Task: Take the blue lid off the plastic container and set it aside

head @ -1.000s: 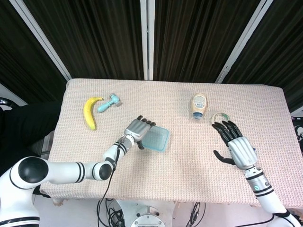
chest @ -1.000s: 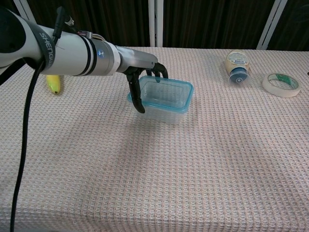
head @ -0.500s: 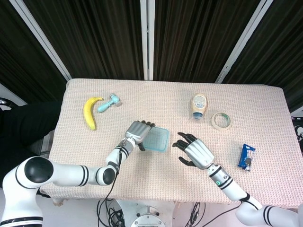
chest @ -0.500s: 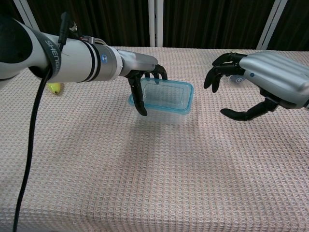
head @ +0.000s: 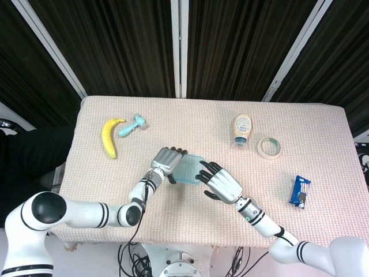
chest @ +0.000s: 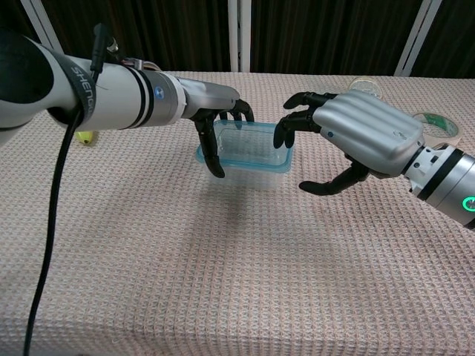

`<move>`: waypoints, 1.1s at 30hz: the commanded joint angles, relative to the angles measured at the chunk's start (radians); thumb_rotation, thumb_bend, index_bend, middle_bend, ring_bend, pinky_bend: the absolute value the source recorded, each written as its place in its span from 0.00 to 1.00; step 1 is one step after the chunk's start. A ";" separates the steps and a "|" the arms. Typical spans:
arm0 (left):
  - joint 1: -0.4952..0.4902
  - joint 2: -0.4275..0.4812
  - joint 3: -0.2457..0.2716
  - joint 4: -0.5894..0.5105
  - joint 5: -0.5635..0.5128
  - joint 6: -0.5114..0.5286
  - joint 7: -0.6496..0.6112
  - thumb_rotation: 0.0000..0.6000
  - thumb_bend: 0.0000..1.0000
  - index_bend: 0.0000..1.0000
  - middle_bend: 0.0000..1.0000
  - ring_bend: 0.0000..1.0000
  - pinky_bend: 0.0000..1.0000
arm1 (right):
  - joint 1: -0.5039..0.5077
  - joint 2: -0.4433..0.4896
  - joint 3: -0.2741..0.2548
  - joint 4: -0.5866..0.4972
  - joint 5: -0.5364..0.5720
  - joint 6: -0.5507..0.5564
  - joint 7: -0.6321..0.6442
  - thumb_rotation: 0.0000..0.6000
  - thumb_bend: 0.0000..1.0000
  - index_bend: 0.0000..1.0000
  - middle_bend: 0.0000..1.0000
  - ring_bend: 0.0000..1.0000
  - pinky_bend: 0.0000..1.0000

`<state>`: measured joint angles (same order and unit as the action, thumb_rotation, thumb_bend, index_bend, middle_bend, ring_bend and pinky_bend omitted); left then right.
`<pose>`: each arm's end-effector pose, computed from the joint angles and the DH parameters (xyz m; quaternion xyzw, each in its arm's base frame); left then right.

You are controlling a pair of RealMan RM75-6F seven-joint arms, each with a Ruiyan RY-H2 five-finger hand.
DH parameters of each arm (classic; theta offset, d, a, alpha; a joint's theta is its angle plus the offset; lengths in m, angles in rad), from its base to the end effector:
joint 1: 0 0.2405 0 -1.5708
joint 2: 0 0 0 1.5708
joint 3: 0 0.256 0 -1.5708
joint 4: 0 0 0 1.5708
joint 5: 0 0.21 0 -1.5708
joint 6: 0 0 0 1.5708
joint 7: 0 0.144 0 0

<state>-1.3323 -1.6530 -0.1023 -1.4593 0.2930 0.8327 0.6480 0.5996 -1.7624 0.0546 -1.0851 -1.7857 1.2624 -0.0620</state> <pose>-0.0277 0.3704 -0.0796 -0.8086 -0.3997 -0.2361 0.3616 -0.1634 -0.2896 -0.0520 0.7814 -0.1972 0.4810 0.3452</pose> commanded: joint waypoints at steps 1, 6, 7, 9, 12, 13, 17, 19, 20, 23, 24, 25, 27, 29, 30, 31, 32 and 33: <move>0.005 -0.002 0.000 0.000 0.000 -0.001 0.002 1.00 0.00 0.25 0.31 0.22 0.27 | 0.015 -0.015 -0.006 0.020 0.003 0.001 0.028 1.00 0.07 0.37 0.36 0.14 0.27; 0.005 -0.003 0.002 -0.002 0.004 -0.011 0.011 1.00 0.02 0.25 0.31 0.22 0.27 | 0.031 -0.022 -0.006 0.029 0.014 -0.008 0.036 1.00 0.10 0.37 0.36 0.14 0.27; 0.005 -0.003 0.003 -0.002 0.004 -0.012 0.013 1.00 0.03 0.25 0.31 0.22 0.27 | 0.034 -0.024 -0.005 0.031 0.016 -0.009 0.037 1.00 0.12 0.37 0.36 0.14 0.27; 0.003 -0.004 0.002 -0.001 0.004 -0.013 0.017 1.00 0.07 0.24 0.31 0.22 0.27 | 0.040 -0.029 -0.005 0.043 0.018 -0.008 0.032 1.00 0.15 0.37 0.36 0.14 0.27; 0.003 -0.005 0.002 0.000 0.003 -0.014 0.020 1.00 0.13 0.24 0.31 0.22 0.27 | 0.047 -0.039 -0.007 0.058 0.016 -0.003 0.029 1.00 0.16 0.37 0.36 0.14 0.27; 0.003 -0.006 0.001 0.001 0.003 -0.014 0.021 1.00 0.14 0.24 0.31 0.22 0.27 | 0.050 -0.043 -0.007 0.064 0.015 -0.001 0.030 1.00 0.17 0.37 0.36 0.14 0.27; 0.003 -0.007 0.001 0.001 0.002 -0.015 0.024 1.00 0.16 0.24 0.31 0.22 0.27 | 0.061 -0.055 -0.009 0.086 0.015 0.002 0.028 1.00 0.21 0.37 0.36 0.14 0.27; 0.003 -0.007 0.001 0.001 0.002 -0.014 0.026 1.00 0.16 0.24 0.31 0.22 0.27 | 0.066 -0.059 -0.012 0.094 0.017 0.000 0.030 1.00 0.21 0.37 0.36 0.14 0.27; 0.004 -0.007 0.002 0.001 0.002 -0.013 0.027 1.00 0.17 0.24 0.31 0.22 0.27 | 0.067 -0.061 -0.013 0.098 0.017 -0.001 0.029 1.00 0.21 0.37 0.36 0.14 0.27; 0.005 -0.007 0.001 0.000 0.002 -0.010 0.029 1.00 0.17 0.24 0.31 0.22 0.27 | 0.074 -0.066 -0.015 0.107 0.019 -0.002 0.026 1.00 0.21 0.38 0.36 0.14 0.27; 0.005 -0.007 0.001 -0.001 0.003 -0.009 0.029 1.00 0.17 0.24 0.31 0.22 0.27 | 0.076 -0.067 -0.015 0.108 0.020 -0.002 0.026 1.00 0.21 0.38 0.36 0.14 0.27; 0.006 -0.007 0.001 -0.002 0.004 -0.009 0.030 1.00 0.17 0.24 0.31 0.22 0.27 | 0.078 -0.068 -0.016 0.110 0.021 -0.002 0.024 1.00 0.21 0.38 0.36 0.15 0.27; 0.006 -0.007 0.001 -0.004 0.006 -0.006 0.032 1.00 0.17 0.24 0.31 0.22 0.27 | 0.081 -0.070 -0.016 0.113 0.023 -0.003 0.021 1.00 0.21 0.38 0.36 0.14 0.27; 0.007 -0.007 0.002 -0.007 0.008 -0.002 0.035 1.00 0.17 0.24 0.31 0.22 0.27 | 0.084 -0.072 -0.017 0.116 0.026 -0.005 0.019 1.00 0.21 0.38 0.36 0.14 0.27; 0.007 -0.007 0.002 -0.007 0.008 -0.002 0.036 1.00 0.17 0.24 0.31 0.22 0.27 | 0.085 -0.072 -0.017 0.117 0.027 -0.005 0.018 1.00 0.21 0.38 0.36 0.14 0.27; 0.008 -0.007 0.002 -0.009 0.009 -0.001 0.036 1.00 0.17 0.24 0.31 0.22 0.27 | 0.087 -0.073 -0.017 0.119 0.029 -0.006 0.016 1.00 0.21 0.38 0.36 0.14 0.27; 0.008 -0.007 0.001 -0.010 0.009 0.000 0.037 1.00 0.17 0.24 0.31 0.22 0.27 | 0.088 -0.073 -0.018 0.120 0.030 -0.006 0.015 1.00 0.21 0.38 0.36 0.14 0.27; 0.008 -0.006 0.001 -0.011 0.009 0.000 0.038 1.00 0.17 0.24 0.31 0.22 0.27 | 0.090 -0.074 -0.018 0.122 0.031 -0.006 0.015 1.00 0.21 0.38 0.36 0.14 0.27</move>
<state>-1.3241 -1.6596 -0.1010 -1.4699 0.3024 0.8329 0.6858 0.6895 -1.8363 0.0371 -0.9637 -1.7546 1.2567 -0.0471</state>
